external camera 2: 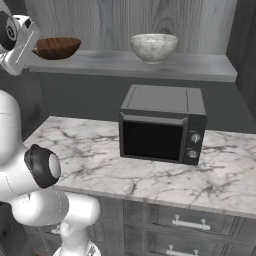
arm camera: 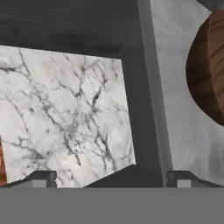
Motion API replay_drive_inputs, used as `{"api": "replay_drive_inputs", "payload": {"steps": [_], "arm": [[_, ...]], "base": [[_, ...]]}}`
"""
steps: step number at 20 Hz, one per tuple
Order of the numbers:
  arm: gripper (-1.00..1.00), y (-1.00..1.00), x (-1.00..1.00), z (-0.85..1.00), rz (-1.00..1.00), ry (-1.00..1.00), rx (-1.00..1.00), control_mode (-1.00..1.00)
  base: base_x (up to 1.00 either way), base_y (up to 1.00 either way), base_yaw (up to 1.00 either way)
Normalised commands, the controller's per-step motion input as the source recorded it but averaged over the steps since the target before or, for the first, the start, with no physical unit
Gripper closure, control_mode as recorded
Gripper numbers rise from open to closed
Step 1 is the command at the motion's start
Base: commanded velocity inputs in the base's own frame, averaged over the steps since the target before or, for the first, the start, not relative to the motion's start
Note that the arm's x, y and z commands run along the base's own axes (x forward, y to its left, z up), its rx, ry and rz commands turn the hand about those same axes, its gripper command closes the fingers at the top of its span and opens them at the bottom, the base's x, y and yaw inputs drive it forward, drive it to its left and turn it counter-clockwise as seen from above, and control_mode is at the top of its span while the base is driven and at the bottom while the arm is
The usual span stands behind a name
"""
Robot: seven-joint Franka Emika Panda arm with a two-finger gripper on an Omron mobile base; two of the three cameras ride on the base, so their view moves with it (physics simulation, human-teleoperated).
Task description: Move the bowls from the cabinet to the plates on the dining table.
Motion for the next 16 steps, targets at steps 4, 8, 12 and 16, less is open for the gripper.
{"api": "replay_drive_inputs", "payload": {"steps": [4,8,12,16], "arm": [[-1.0,0.0,0.64,-0.19,0.11,-0.03,-0.08,-1.0],[-1.0,0.0,0.63,-0.01,0.1,-0.04,-0.08,-1.0],[-1.0,0.0,0.5,0.02,0.09,-0.07,-0.09,-1.0],[-1.0,0.05,0.42,0.06,0.08,-0.06,-0.1,-1.0]], "base": [[0.0,0.0,0.0],[0.0,0.0,0.0],[0.0,0.0,0.0],[0.0,0.0,0.0]]}}
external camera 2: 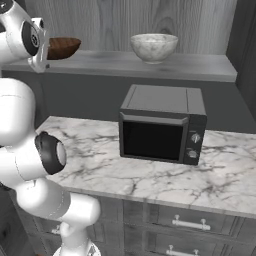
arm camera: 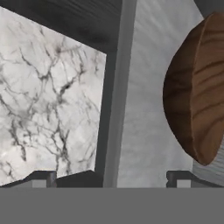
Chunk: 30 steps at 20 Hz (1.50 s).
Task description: Move the bowls from the cabinet to the plates on the dining table.
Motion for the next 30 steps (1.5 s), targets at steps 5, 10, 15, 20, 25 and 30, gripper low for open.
{"api": "replay_drive_inputs", "payload": {"steps": [5,10,15,20,25,30], "arm": [[-1.0,0.2,0.33,0.02,0.08,-0.05,-0.1,-1.0],[-1.0,0.22,0.29,0.0,0.08,-0.03,-0.05,-1.0],[-1.0,0.11,0.34,0.0,0.03,0.0,0.0,-1.0],[-1.0,0.0,0.51,0.0,0.0,0.0,0.0,-1.0],[-1.0,0.0,0.53,0.0,0.0,0.0,0.0,-1.0],[-1.0,0.14,0.42,0.0,0.02,0.0,0.0,-1.0]], "base": [[0.0,0.0,0.0],[0.0,0.0,0.0],[0.0,0.0,0.0],[0.0,0.0,0.0],[0.0,0.0,0.0],[0.0,0.0,0.0]]}}
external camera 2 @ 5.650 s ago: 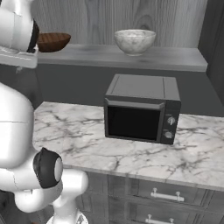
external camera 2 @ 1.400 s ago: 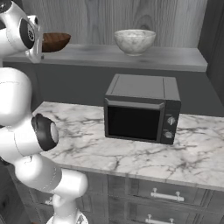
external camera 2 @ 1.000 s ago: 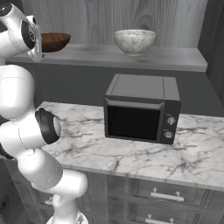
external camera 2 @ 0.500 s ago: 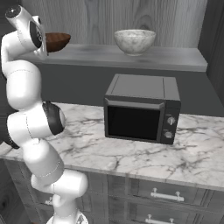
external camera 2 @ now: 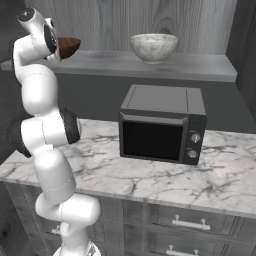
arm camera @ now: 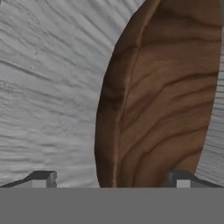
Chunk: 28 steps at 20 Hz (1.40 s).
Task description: Move the bowls from the cabinet to the plates on the dining table.
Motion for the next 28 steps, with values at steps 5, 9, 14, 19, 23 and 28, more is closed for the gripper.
{"api": "replay_drive_inputs", "payload": {"steps": [5,9,14,19,23,28], "arm": [[-1.0,0.22,0.45,0.01,0.05,0.0,0.0,-1.0],[-1.0,0.23,0.47,0.0,0.06,0.0,-0.01,-1.0],[-1.0,0.39,0.2,-0.49,0.09,0.01,-0.05,-1.0],[1.0,0.39,0.01,-0.85,0.13,0.03,-0.09,-1.0],[1.0,0.25,0.01,-0.8,0.11,0.03,-0.02,-1.0],[1.0,0.01,0.02,-0.13,0.07,0.0,0.0,-1.0]], "base": [[0.0,0.0,0.0],[0.0,0.0,0.0],[0.0,0.0,0.0],[0.0,0.0,0.0],[0.0,0.0,0.0],[0.0,0.0,0.0]]}}
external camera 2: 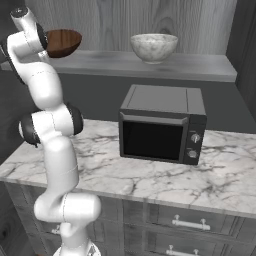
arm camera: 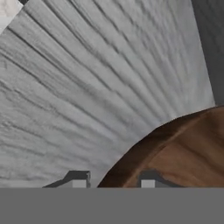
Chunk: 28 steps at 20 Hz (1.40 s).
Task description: Move the bowls from the cabinet to the plates on the dining table.
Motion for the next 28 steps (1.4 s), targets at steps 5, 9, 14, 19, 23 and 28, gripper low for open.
{"api": "replay_drive_inputs", "payload": {"steps": [5,9,14,19,23,28], "arm": [[1.0,0.0,-0.03,0.01,0.04,0.0,0.0,-1.0],[1.0,0.0,-0.39,0.16,0.03,-0.02,0.02,-1.0],[1.0,0.0,-0.64,0.27,0.02,-0.07,0.01,-1.0],[1.0,0.0,-0.81,0.04,0.03,-0.08,0.0,-1.0],[1.0,-0.05,-0.87,-0.01,0.0,-0.09,0.0,-1.0],[1.0,-0.39,-0.7,-0.26,0.0,-0.07,0.0,-1.0]], "base": [[0.0,0.0,0.0],[0.0,0.0,0.0],[0.0,0.0,0.0],[0.0,0.0,0.0],[0.0,0.0,0.0],[0.0,0.0,0.0]]}}
